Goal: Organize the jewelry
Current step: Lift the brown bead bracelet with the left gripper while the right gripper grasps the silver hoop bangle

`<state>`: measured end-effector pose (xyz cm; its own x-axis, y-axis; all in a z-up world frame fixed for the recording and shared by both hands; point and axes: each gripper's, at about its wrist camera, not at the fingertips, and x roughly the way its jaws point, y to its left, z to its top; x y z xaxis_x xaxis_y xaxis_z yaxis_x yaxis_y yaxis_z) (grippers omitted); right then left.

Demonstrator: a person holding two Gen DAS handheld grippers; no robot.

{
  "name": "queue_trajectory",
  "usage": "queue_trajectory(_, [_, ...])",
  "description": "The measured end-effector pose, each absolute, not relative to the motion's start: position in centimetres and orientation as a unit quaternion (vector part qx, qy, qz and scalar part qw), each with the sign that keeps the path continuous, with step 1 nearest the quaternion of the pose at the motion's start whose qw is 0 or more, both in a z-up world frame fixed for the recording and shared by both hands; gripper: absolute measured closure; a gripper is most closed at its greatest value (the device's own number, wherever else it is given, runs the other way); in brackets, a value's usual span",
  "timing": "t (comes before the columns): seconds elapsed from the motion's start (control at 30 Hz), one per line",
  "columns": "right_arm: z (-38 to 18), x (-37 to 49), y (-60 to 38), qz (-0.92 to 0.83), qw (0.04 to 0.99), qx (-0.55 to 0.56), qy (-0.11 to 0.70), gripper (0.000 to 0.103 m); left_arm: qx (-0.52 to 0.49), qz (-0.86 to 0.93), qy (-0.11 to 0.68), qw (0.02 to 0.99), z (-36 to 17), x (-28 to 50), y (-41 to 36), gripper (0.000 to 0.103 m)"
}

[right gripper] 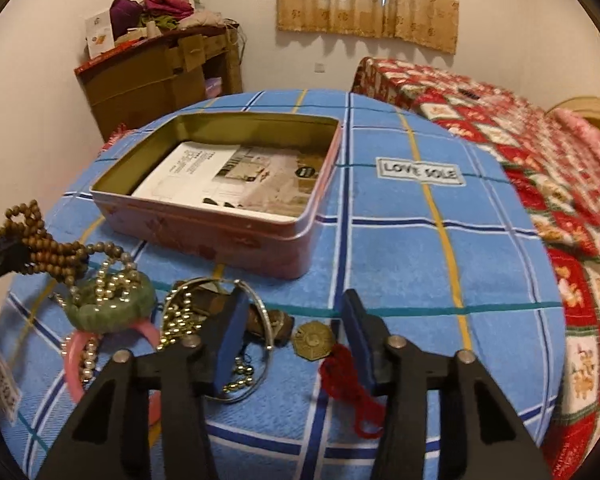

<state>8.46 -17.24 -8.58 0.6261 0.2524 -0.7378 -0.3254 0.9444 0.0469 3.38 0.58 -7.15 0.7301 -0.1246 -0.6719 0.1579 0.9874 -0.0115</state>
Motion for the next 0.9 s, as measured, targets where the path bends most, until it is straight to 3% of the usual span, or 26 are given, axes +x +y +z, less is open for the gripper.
queue_trajectory(0.1, [-8.5, 8.1, -16.6, 0.173, 0.898, -0.060, 0.401, 0.076, 0.025, -0.078, 0.361, 0.929, -7.3, 3.3, 0.5, 0.090])
queue_trajectory(0.3, [-8.6, 7.6, -16.6, 0.196, 0.892, -0.054, 0.403, 0.080, 0.024, -0.076, 0.362, 0.929, -7.5, 3.4, 0.5, 0.090])
queue_trajectory(0.4, [-8.4, 6.9, -16.6, 0.190, 0.900, -0.058, 0.387, 0.095, 0.024, -0.076, 0.361, 0.929, -7.4, 3.4, 0.6, 0.090])
queue_trajectory(0.73, [-6.8, 5.8, -16.2, 0.183, 0.915, -0.083, 0.349, 0.097, 0.022, -0.075, 0.358, 0.930, -7.1, 3.4, 0.7, 0.090])
queue_trajectory(0.77, [-7.0, 6.1, -16.1, 0.178, 0.916, -0.090, 0.347, 0.096, 0.022, -0.075, 0.359, 0.930, -7.2, 3.3, 0.6, 0.090])
queue_trajectory(0.83, [-7.3, 6.7, -16.5, 0.173, 0.916, -0.084, 0.351, 0.072, 0.023, -0.076, 0.359, 0.930, -7.2, 3.3, 0.6, 0.090])
queue_trajectory(0.87, [-7.4, 7.0, -16.7, 0.175, 0.915, -0.076, 0.355, 0.053, 0.023, -0.077, 0.360, 0.930, -7.2, 3.3, 0.6, 0.090])
queue_trajectory(0.9, [-7.5, 7.2, -16.8, 0.174, 0.915, -0.074, 0.357, 0.052, 0.022, -0.077, 0.360, 0.930, -7.2, 3.3, 0.5, 0.090])
